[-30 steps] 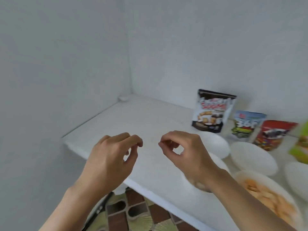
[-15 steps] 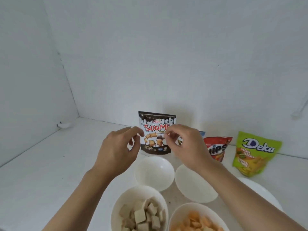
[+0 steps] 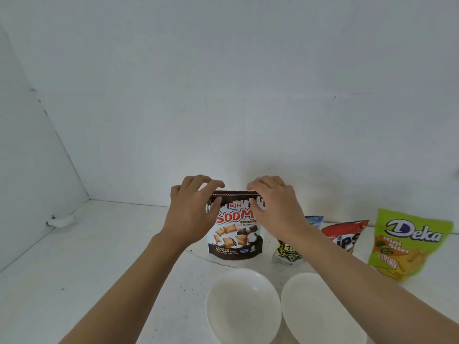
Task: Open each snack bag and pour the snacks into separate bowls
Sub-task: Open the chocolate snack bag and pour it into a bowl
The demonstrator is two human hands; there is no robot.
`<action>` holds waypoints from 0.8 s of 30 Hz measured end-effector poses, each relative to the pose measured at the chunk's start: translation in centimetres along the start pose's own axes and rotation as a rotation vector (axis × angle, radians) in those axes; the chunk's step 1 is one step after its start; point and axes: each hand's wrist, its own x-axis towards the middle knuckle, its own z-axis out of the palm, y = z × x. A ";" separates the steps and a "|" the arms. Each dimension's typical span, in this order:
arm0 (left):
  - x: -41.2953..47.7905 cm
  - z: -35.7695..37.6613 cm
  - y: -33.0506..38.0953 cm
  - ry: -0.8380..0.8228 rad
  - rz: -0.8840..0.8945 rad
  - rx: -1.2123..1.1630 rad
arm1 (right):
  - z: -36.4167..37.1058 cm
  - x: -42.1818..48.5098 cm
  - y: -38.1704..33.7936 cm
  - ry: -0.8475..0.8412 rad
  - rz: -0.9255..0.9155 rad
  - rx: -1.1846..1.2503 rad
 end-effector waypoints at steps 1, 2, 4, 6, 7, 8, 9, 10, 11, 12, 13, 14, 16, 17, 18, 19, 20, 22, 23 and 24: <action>0.6 0.6 -0.4 -0.018 -0.001 0.004 | 0.6 0.5 0.2 -0.012 0.014 -0.009; 1.1 1.2 -0.8 -0.041 -0.003 0.005 | 1.1 0.8 0.4 -0.030 0.028 -0.018; 1.8 2.4 -1.5 -0.091 0.005 0.009 | 2.2 1.1 0.7 -0.065 0.046 -0.033; 1.9 3.4 -2.0 -0.143 0.015 -0.001 | 3.1 1.1 1.0 -0.085 0.052 -0.050; 1.8 3.8 -2.2 -0.146 0.025 -0.011 | 3.4 1.0 1.1 -0.088 0.050 -0.056; 1.7 4.1 -2.3 -0.135 0.042 -0.021 | 3.6 0.8 1.2 -0.088 0.047 -0.056; 1.6 4.4 -2.5 -0.123 0.058 -0.032 | 3.7 0.7 1.3 -0.086 0.045 -0.052; 1.6 4.6 -2.6 -0.116 0.070 -0.041 | 3.8 0.6 1.3 -0.084 0.038 -0.046; 1.5 4.8 -2.8 -0.113 0.083 -0.048 | 3.7 0.6 1.2 -0.082 0.026 -0.045; 1.5 4.8 -2.9 -0.111 0.096 -0.053 | 3.7 0.4 1.1 -0.078 0.012 -0.046; 1.4 4.8 -2.9 -0.107 0.107 -0.055 | 3.6 0.2 0.9 -0.071 0.000 -0.046; 1.3 4.7 -2.8 -0.101 0.115 -0.051 | 3.5 0.0 0.8 -0.061 -0.009 -0.043; 0.9 4.4 -2.6 -0.079 0.129 -0.039 | 3.4 -0.4 0.6 -0.038 -0.021 -0.040; 0.7 4.1 -2.5 -0.063 0.128 -0.030 | 3.3 -0.6 0.5 -0.028 -0.031 -0.040; 0.5 3.8 -2.4 -0.048 0.120 -0.020 | 3.1 -0.7 0.4 -0.019 -0.045 -0.040; 0.4 3.3 -2.2 -0.029 0.110 -0.009 | 2.8 -0.6 0.2 -0.009 -0.061 -0.036; 0.5 2.7 -2.1 -0.007 0.102 -0.001 | 2.4 -0.4 -0.1 0.006 -0.075 -0.023; 0.8 1.2 -1.9 0.043 0.086 0.009 | 1.3 0.1 -1.0 0.045 -0.099 0.015; 0.9 0.2 -1.7 0.069 0.079 0.012 | 0.7 0.3 -1.6 0.072 -0.109 0.031; 1.0 -0.8 -1.4 0.095 0.075 0.017 | 0.1 0.6 -2.1 0.101 -0.118 0.047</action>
